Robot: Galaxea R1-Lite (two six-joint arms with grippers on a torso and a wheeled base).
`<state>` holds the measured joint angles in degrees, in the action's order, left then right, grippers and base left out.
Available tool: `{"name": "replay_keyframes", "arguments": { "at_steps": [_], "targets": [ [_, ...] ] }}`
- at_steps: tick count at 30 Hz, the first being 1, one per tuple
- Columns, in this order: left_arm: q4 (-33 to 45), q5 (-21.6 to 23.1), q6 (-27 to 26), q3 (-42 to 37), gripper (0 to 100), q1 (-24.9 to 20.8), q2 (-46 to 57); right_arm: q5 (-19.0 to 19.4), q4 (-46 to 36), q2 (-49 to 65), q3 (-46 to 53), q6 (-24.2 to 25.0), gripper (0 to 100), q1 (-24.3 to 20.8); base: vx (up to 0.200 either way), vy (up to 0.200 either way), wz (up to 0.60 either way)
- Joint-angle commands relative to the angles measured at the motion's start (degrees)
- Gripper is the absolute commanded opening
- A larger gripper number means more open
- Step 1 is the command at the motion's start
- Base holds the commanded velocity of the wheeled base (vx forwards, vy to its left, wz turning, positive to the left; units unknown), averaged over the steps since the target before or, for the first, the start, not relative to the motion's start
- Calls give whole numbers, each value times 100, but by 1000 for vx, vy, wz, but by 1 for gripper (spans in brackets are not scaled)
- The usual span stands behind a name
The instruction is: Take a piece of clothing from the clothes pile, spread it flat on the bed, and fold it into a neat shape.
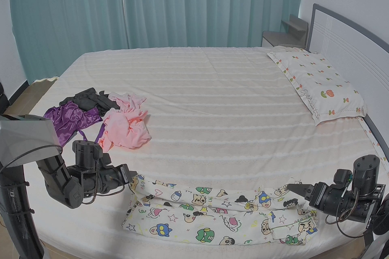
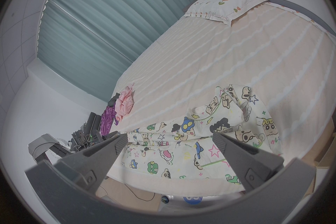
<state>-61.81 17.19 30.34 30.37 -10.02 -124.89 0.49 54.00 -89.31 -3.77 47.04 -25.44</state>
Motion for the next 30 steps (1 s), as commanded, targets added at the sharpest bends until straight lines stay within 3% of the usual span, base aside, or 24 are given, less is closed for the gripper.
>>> {"name": "replay_keyframes", "arguments": {
  "at_steps": [1,7,15,19,24,30],
  "targets": [
    [-130,30,-178,163,0,-61,26,4,-4,-16,8,-2,100,-5,0,0,0],
    [-244,48,-749,224,0,-97,-18,13,-4,-25,8,-2,100,-5,0,0,0],
    [-1018,232,-784,22,0,-97,-44,4,-4,-16,8,-2,100,-66,0,0,0],
    [-1519,382,-890,-558,0,-105,-62,4,-4,-8,8,-2,100,-66,0,0,0],
    [-2819,698,-1338,-1789,0,-26,-237,4,-4,1,25,-2,100,-119,0,0,0],
    [-2819,698,-2041,-2386,0,62,-510,-5,-4,19,43,-11,100,-172,0,0,0]
  ]
}}
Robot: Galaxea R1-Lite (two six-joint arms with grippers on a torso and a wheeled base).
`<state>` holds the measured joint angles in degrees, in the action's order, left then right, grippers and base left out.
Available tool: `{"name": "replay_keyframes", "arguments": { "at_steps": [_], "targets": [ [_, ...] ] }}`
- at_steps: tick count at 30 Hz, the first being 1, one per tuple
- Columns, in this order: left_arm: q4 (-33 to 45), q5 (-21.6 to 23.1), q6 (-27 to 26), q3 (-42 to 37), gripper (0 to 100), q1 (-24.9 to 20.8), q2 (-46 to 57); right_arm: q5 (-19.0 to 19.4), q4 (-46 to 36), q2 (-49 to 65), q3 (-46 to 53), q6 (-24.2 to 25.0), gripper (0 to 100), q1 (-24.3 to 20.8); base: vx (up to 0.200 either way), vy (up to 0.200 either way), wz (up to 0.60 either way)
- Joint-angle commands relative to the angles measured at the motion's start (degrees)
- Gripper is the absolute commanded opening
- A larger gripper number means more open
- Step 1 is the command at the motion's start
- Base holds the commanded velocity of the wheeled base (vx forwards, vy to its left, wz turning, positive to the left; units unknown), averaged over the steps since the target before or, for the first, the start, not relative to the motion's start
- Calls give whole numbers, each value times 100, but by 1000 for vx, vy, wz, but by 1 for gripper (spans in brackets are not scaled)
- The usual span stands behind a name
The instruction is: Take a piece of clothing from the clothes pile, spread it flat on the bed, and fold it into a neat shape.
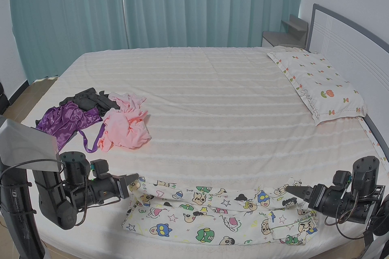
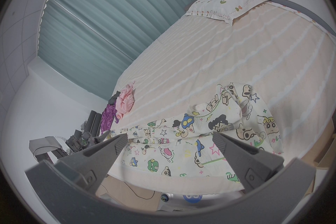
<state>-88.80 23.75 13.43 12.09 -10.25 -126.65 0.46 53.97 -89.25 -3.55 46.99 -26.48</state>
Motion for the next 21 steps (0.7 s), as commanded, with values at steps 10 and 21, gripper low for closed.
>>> {"name": "replay_keyframes", "arguments": {
  "at_steps": [10,21],
  "targets": [
    [-120,-424,-1132,-664,0,58,-1222,-11,-9,180,38,11,100,-173,0,0,0],
    [-120,-380,-1062,-910,100,164,-1231,-2,0,180,91,3,100,-173,0,0,0]
  ]
}}
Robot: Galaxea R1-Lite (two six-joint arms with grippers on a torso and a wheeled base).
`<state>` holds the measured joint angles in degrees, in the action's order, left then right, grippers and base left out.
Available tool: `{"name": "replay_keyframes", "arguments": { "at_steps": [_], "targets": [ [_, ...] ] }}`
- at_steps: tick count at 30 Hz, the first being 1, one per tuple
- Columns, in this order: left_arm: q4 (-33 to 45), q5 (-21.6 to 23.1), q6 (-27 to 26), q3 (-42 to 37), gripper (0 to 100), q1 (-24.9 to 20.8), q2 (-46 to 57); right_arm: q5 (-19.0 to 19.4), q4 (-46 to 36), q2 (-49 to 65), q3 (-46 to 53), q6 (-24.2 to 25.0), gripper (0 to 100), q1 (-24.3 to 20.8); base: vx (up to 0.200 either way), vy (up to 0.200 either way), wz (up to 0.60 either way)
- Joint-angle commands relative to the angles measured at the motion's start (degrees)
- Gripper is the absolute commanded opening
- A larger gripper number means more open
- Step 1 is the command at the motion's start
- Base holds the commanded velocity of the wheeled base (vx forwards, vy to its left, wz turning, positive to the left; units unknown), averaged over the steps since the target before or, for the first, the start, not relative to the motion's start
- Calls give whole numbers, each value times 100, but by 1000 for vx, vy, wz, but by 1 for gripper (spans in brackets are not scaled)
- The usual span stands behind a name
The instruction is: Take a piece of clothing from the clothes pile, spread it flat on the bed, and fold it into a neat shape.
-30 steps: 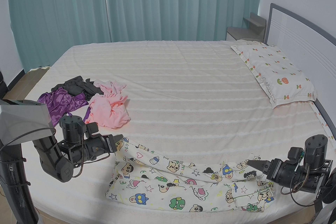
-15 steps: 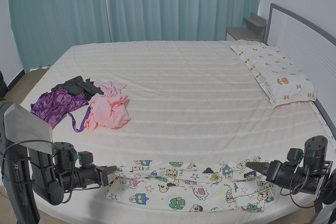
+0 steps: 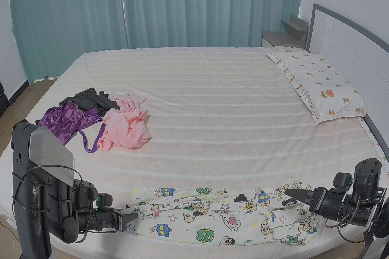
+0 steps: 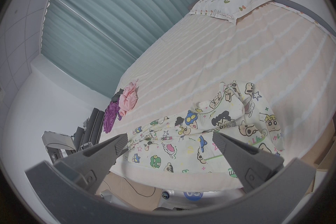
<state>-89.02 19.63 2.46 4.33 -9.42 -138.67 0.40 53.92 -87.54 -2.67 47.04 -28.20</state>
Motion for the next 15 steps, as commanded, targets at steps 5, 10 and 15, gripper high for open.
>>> {"name": "replay_keyframes", "arguments": {
  "at_steps": [5,10,15],
  "targets": [
    [-98,375,228,-433,100,424,402,4,5,0,12,-2,100,-10,0,0,0],
    [-98,1008,1028,-433,100,810,921,-5,5,-44,30,-2,100,-2,0,0,0],
    [-98,1228,1705,-345,100,767,1114,-5,5,-35,30,-2,100,-2,0,0,0]
  ]
}}
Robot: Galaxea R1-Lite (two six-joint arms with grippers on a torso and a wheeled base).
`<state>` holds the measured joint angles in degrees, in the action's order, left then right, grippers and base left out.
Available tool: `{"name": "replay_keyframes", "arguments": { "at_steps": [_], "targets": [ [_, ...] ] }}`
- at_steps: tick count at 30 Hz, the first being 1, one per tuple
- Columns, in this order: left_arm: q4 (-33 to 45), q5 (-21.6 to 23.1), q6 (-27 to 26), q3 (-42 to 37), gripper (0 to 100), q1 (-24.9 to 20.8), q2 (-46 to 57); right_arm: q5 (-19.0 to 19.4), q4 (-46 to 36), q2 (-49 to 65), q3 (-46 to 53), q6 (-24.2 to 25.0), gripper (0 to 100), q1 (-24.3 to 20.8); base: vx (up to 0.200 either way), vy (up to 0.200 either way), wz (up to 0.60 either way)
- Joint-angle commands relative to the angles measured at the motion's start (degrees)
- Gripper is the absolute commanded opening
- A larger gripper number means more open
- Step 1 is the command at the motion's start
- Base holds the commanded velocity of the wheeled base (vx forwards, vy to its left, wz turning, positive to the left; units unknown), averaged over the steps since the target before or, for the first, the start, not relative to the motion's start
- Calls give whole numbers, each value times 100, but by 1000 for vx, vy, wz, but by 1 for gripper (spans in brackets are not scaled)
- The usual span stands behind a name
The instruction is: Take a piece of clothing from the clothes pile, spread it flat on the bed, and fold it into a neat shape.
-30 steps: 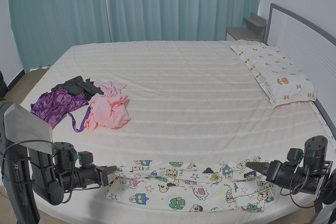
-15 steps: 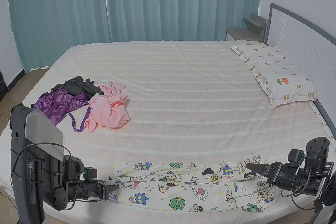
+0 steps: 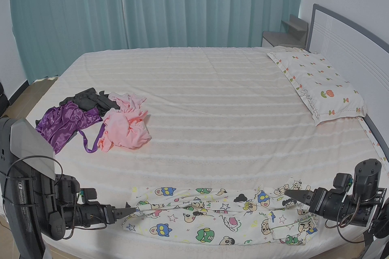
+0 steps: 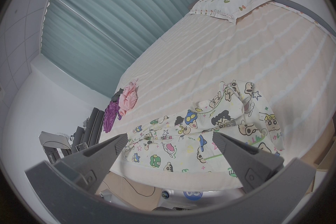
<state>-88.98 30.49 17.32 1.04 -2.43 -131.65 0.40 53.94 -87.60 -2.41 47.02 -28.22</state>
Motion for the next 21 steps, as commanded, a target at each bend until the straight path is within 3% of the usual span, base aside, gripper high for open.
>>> {"name": "replay_keyframes", "arguments": {
  "at_steps": [1,3,8,12,21],
  "targets": [
    [-102,36,746,318,100,-100,377,-5,2,-29,4,0,100,1,0,0,0],
    [-76,-368,975,547,100,-302,166,-5,2,-11,4,0,100,1,0,0,0],
    [91,-1414,966,1092,100,-935,-538,-5,2,-11,22,0,100,1,0,0,0],
    [478,-1511,887,1294,100,-1243,-625,-5,-7,-38,22,0,100,1,0,0,0],
    [1102,-1669,298,1558,100,-1366,-634,-5,2,15,39,-17,100,-8,0,0,0]
  ]
}}
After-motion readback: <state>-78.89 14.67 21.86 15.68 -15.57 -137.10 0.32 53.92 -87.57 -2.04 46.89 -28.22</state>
